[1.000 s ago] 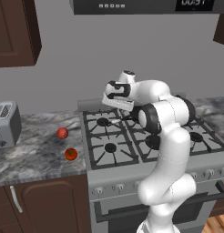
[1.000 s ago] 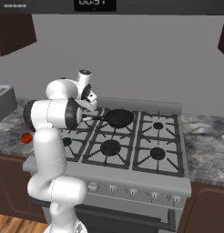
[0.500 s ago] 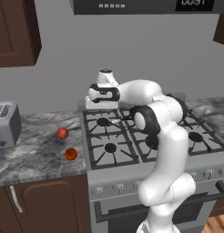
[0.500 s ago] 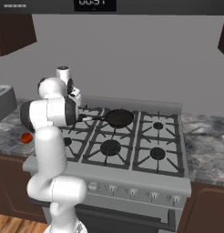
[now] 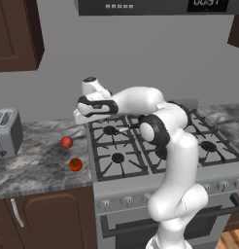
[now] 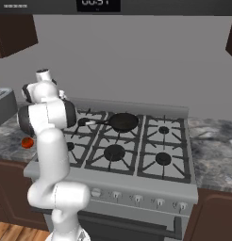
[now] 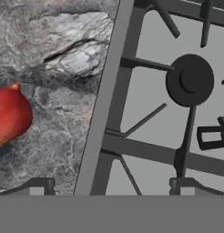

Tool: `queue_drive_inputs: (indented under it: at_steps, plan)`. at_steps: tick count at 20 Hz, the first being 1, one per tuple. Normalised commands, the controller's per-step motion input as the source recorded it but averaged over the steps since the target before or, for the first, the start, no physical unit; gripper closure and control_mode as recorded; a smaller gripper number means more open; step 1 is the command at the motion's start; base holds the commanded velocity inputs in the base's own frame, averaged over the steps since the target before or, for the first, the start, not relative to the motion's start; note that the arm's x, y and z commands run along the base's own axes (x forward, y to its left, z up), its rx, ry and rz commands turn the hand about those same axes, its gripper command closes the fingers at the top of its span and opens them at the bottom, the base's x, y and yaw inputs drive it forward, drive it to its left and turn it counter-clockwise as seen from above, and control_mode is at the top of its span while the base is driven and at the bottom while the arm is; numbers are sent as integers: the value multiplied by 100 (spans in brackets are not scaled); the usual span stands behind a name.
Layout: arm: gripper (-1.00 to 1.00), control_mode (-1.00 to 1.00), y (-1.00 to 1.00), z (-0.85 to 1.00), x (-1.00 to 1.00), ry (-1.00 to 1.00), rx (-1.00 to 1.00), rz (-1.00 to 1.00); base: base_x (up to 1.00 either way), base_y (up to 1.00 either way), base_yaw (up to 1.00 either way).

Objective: Place the pan on the rear center burner on the stove. Then place the tomato and the onion in the pan and turn on the rear center burner.

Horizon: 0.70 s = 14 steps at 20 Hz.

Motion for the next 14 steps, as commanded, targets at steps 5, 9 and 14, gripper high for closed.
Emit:
queue_drive_inputs:
  at_steps: [5, 9, 14]
  plan:
    - [-100, -100, 61, 0, -18, 3, -3, 18, 0, 0, 0]
    - [-100, -100, 59, -1, -11, 6, -2, 15, 0, 0, 0]
    - [-100, -100, 54, -6, -6, 5, -3, 13, 0, 0, 0]
